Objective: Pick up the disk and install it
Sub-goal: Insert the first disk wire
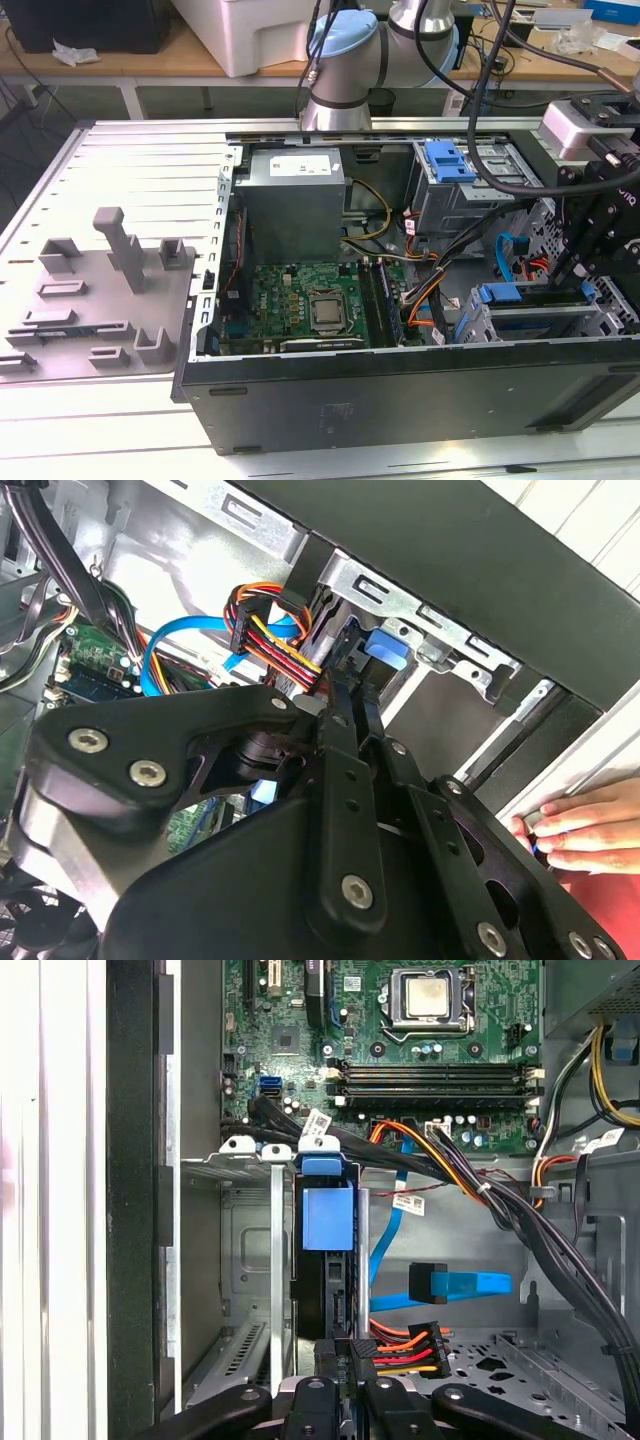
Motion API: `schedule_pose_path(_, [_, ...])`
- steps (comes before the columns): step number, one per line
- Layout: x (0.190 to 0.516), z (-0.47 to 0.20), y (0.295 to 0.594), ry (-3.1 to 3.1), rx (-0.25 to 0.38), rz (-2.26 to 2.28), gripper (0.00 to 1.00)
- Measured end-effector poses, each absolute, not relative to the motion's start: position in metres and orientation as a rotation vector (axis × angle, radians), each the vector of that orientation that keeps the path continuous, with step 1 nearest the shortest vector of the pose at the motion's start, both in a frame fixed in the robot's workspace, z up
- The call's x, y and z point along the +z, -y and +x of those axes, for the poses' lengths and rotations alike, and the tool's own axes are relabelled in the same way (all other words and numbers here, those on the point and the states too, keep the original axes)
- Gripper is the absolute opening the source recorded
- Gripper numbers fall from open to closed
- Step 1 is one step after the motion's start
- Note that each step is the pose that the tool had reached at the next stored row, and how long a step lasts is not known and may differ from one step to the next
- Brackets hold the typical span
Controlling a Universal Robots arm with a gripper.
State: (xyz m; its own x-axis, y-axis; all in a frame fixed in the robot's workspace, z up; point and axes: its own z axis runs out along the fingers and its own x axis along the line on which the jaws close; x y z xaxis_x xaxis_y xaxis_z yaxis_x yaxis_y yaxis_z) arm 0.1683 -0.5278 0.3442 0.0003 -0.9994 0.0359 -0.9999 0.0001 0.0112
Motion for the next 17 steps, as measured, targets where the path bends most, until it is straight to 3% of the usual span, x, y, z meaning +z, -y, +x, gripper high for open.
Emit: schedule_pose_path(17, [0.3419,0.1681,0.5283,2.200,0.027,2.196,0.17])
